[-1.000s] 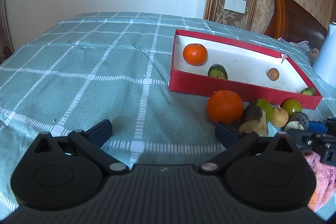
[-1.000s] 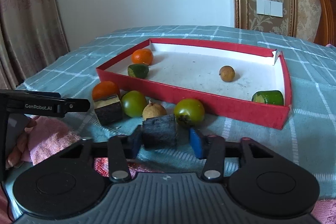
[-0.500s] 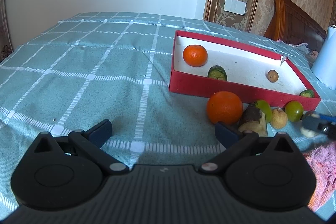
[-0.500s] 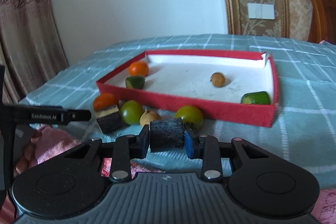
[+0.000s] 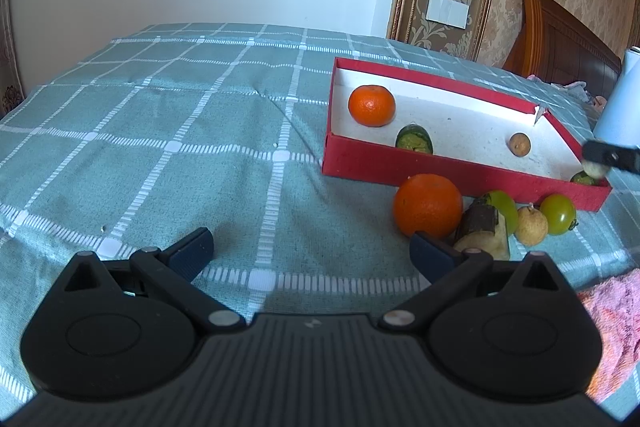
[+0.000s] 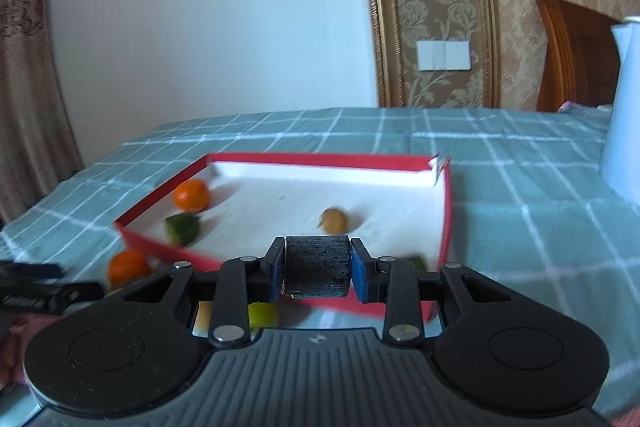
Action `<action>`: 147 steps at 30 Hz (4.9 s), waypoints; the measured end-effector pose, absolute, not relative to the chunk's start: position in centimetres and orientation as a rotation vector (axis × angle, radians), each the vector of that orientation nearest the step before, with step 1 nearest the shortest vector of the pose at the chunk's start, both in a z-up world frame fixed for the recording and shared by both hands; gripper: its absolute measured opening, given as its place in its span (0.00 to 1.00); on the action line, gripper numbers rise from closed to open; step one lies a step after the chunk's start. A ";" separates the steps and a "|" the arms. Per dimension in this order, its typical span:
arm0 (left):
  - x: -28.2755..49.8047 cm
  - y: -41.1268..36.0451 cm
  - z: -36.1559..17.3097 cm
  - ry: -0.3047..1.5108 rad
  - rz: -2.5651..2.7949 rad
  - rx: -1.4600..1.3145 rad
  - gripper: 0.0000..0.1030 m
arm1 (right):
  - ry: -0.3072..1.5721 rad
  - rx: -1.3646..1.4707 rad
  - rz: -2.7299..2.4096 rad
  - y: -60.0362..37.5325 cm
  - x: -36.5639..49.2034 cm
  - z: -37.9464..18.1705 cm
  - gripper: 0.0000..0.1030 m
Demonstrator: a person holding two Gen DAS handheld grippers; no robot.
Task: Organize fruits
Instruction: 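Carry the dark piece into the red box and open the right gripper, then grasp the bark-covered wooden log piece with the left gripper, then carry the log piece into the red box and open the left gripper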
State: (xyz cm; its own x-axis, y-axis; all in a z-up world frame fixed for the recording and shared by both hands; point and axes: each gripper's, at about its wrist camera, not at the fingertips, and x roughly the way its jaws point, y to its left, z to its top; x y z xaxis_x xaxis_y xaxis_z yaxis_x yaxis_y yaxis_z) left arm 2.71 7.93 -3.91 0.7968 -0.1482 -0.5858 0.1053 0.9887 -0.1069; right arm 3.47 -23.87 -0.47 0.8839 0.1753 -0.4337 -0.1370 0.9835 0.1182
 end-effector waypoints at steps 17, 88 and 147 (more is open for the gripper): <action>2.7 7.9 -3.9 0.635 -0.136 -0.070 1.00 | 0.579 -0.007 -0.035 -24.7 14.4 -2.9 0.31; -0.4 8.1 -1.6 0.545 -0.159 -0.092 1.00 | 0.618 0.022 0.121 -24.6 2.0 -4.5 0.77; -0.2 -1.9 -1.6 0.510 -0.465 0.193 0.40 | 0.641 -0.003 0.098 -24.5 2.1 -4.9 0.94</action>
State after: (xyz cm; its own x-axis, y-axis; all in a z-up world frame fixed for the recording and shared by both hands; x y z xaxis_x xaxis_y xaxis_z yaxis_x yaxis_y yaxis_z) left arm -0.19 -1.86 -1.55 0.7716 -0.3791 -0.5109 0.4737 0.8784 0.0636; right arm 2.15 -24.51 -4.89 0.7969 0.0906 -0.5972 -0.0924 0.9953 0.0276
